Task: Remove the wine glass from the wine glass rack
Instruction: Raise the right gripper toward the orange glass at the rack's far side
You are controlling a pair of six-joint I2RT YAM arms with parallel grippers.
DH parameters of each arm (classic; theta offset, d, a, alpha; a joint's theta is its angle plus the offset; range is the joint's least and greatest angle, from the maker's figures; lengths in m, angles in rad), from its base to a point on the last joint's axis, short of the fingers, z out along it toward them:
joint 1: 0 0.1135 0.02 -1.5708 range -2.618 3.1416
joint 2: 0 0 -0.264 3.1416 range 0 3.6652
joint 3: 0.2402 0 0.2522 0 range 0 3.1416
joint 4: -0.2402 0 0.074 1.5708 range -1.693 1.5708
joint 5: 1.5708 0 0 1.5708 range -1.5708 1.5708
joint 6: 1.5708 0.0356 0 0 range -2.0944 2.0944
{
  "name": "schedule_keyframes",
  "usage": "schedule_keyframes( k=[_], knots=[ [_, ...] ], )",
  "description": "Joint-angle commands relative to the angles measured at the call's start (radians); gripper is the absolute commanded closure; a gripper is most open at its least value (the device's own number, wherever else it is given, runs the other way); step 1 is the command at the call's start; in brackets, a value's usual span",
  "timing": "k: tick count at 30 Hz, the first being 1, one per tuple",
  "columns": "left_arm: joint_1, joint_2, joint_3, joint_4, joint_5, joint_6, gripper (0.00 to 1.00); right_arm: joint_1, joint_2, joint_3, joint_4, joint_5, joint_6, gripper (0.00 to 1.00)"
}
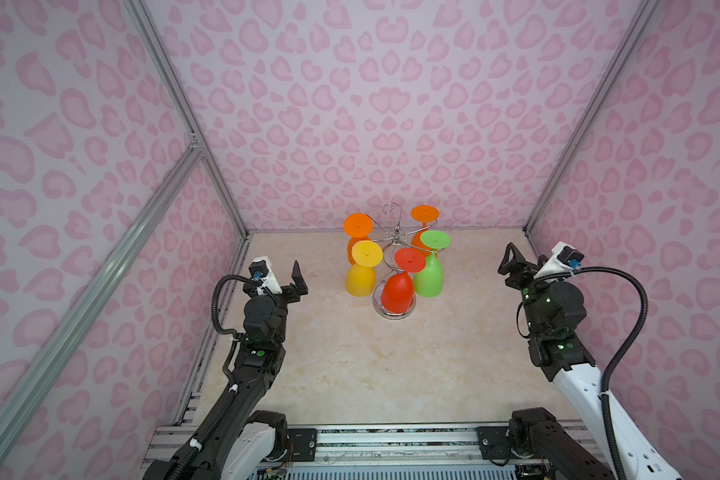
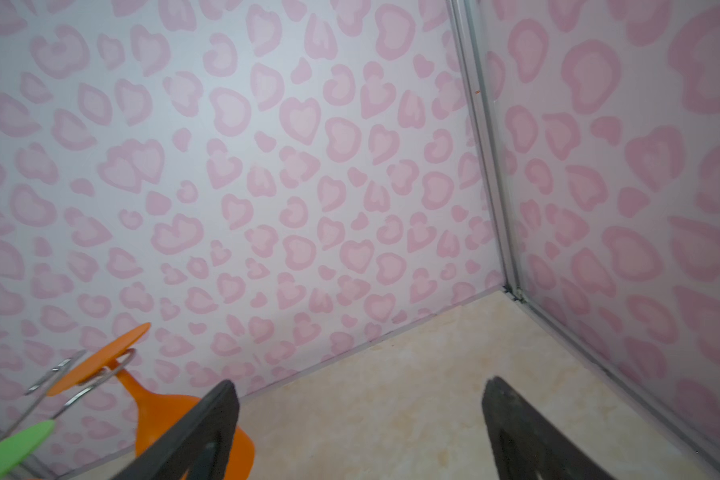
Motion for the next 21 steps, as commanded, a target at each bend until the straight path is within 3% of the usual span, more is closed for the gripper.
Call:
schedule_keyframes(
  k=[1, 8, 16, 21],
  knots=[
    [-0.020, -0.013, 0.003, -0.020, 0.026, -0.005, 0.03, -0.028, 0.027, 0.038, -0.062, -0.254, 0.221, 0.09],
    [-0.075, -0.026, 0.011, -0.050, 0.001, 0.008, 0.03, -0.075, 0.233, 0.191, 0.062, -0.544, 0.477, 0.14],
    [-0.095, -0.033, 0.016, -0.063, -0.008, 0.026, 0.03, -0.046, 0.553, 0.339, 0.407, -0.807, 0.775, 0.20],
    [-0.099, -0.034, 0.013, -0.066, -0.011, 0.031, 0.03, 0.000, 0.644, 0.429, 0.318, -0.813, 0.720, 0.20]
  ],
)
